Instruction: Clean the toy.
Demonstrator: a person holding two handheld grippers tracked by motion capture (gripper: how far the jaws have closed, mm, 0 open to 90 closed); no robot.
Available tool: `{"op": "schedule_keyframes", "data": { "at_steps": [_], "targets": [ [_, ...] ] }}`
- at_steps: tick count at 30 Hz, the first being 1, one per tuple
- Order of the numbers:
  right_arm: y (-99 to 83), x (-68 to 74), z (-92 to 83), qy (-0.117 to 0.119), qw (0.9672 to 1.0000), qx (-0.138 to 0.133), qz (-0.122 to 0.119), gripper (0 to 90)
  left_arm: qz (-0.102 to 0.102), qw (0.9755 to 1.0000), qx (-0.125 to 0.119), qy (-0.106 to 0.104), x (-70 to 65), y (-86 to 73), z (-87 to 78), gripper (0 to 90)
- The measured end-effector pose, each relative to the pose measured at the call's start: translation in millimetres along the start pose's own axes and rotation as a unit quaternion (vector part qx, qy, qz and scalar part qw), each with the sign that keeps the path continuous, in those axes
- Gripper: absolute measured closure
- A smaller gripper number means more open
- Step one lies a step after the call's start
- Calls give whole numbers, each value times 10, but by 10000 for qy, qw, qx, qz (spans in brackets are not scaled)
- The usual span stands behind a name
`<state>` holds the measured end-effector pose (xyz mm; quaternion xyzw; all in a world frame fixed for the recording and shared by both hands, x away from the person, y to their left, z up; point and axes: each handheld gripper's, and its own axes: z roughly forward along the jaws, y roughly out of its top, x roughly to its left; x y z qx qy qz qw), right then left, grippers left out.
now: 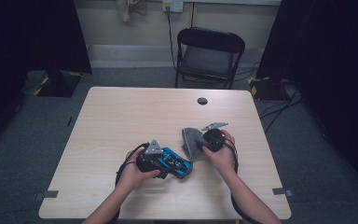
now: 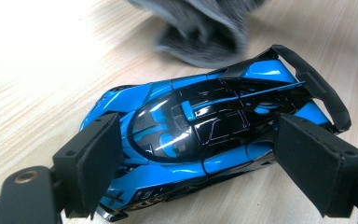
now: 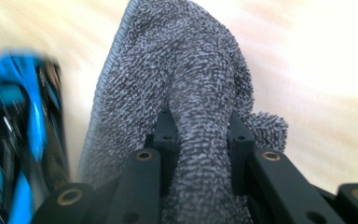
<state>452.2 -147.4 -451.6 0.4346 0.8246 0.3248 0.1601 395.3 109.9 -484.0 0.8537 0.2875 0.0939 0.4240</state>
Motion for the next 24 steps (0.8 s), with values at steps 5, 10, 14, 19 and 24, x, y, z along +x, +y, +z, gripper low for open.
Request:
{"op": "schedule_keyframes", "data": {
  "at_steps": [5,10,14,19,24],
  "targets": [
    [249,82,121,85,9995,-184,221,724,-9,10000,-1,-5,5,0,-1,152],
    [415,285,328,53,9997,-193,110,722,1,10000,-23,-3,5,-6,-2,154],
    [432,410,451,68,9999,-147,25,720,8,10000,-35,-4,4,-10,-2,153],
    [322,480,498,207,9996,76,-173,719,0,10000,-62,-5,3,-18,-2,153],
    [188,475,417,406,9983,173,-380,717,7,10000,-28,5,0,-8,0,153]
  ]
}}
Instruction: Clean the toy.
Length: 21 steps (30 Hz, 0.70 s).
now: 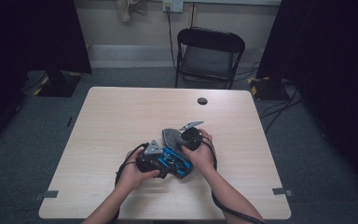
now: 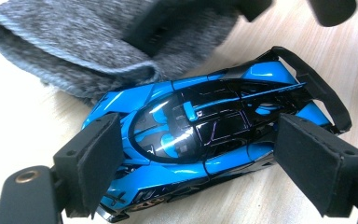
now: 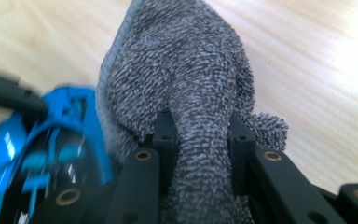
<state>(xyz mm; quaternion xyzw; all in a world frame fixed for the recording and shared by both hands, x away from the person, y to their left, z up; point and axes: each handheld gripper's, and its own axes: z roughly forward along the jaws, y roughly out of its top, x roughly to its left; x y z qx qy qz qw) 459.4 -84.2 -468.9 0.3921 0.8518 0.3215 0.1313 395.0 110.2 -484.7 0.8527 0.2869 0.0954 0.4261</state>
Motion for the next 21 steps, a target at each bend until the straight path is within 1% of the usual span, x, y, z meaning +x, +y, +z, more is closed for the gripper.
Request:
{"op": "schedule_keyframes", "data": {
  "at_steps": [4,8,9,11,13,21],
  "targets": [
    [-71,4,-88,83,9999,-9,-77,716,-3,10000,17,2,-1,3,0,153],
    [-125,-10,-158,93,9998,23,-151,715,-4,10000,14,4,4,4,1,153],
    [-139,-15,-174,99,9998,24,-182,716,-35,10000,6,28,6,3,-2,159],
    [-171,-27,-204,94,9997,56,-216,715,-27,10000,7,54,10,3,-7,187],
    [-196,-44,-228,105,9996,78,-247,715,-22,10000,11,56,10,4,-7,188],
    [-319,-137,-335,128,9995,161,-228,714,-23,10000,17,61,12,6,-6,189]
  ]
}}
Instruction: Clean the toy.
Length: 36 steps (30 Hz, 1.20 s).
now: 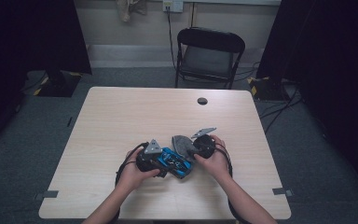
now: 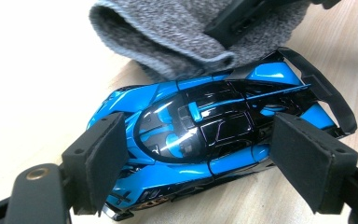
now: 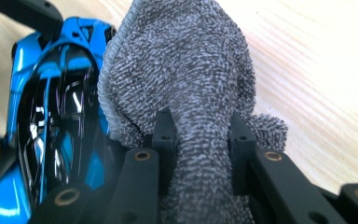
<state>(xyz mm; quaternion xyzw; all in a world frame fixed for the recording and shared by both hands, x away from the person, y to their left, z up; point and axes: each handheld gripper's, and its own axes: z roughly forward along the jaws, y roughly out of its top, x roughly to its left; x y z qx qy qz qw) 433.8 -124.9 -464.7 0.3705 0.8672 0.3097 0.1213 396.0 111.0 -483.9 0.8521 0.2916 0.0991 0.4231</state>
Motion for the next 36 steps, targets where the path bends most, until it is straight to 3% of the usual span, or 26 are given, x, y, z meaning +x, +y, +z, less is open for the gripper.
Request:
{"op": "schedule_keyframes", "data": {
  "at_steps": [11,15,23,29,36],
  "targets": [
    [-205,-90,-174,162,9998,52,115,713,13,10000,-17,-11,-1,-6,0,189],
    [-198,-172,-227,29,9998,27,216,713,12,10000,-10,-7,-3,-4,0,188],
    [87,-279,-181,-184,9989,-172,386,714,14,10000,-22,-7,-4,-8,0,188],
    [386,-195,14,-250,9986,-248,386,714,22,10000,-29,-15,-2,-10,-1,188],
    [591,-45,226,-317,9978,-351,465,713,38,10000,-44,-21,2,-14,-2,188]
  ]
}}
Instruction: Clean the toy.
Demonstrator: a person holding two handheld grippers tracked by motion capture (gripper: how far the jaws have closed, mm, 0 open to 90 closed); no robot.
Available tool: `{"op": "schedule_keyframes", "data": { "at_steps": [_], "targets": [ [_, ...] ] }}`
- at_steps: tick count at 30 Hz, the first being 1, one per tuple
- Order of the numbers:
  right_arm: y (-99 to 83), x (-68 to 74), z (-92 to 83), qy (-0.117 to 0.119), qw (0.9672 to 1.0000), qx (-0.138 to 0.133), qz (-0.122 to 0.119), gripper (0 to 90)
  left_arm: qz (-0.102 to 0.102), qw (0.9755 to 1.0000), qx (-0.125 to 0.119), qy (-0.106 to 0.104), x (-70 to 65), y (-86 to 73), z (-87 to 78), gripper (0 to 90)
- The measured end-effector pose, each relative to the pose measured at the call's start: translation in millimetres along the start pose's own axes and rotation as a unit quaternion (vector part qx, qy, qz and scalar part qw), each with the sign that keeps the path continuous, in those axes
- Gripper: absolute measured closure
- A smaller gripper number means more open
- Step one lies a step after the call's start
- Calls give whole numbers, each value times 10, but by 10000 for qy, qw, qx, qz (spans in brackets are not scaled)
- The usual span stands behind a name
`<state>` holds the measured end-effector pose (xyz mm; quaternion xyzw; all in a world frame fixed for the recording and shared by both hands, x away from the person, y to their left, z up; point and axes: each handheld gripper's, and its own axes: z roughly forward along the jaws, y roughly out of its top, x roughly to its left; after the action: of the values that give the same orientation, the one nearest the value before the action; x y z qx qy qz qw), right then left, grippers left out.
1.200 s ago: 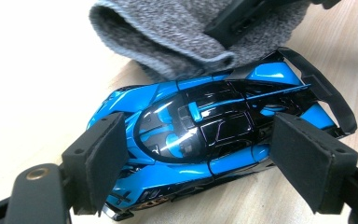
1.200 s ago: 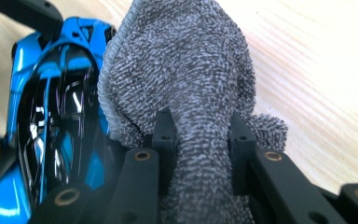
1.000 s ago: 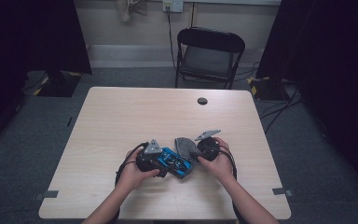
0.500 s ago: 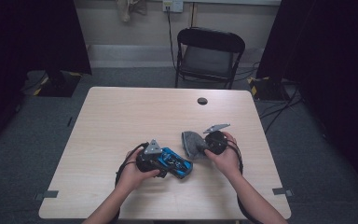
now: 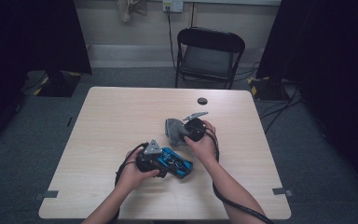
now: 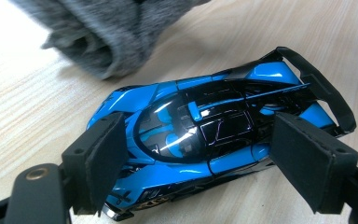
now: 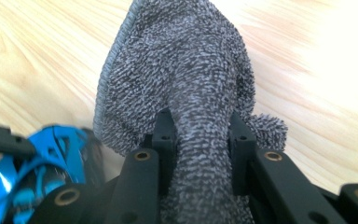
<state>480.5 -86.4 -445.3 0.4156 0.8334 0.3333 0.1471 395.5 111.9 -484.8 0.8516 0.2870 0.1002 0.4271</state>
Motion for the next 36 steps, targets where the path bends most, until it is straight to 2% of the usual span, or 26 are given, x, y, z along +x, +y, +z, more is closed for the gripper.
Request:
{"op": "schedule_keyframes", "data": {
  "at_steps": [4,9,18,26,36],
  "targets": [
    [38,107,90,69,10000,0,18,714,-7,10000,-7,2,0,-2,0,188],
    [-30,222,144,155,9994,172,-261,713,-4,10000,-22,0,0,-7,-1,188],
    [-267,167,74,430,9982,258,-326,713,-22,10000,9,-2,-6,4,3,189],
    [-305,155,-28,596,9964,294,-529,713,-30,10000,11,12,-8,6,3,193],
    [-394,59,-124,676,9955,418,-519,713,-20,10000,25,58,-9,9,2,207]
  ]
}}
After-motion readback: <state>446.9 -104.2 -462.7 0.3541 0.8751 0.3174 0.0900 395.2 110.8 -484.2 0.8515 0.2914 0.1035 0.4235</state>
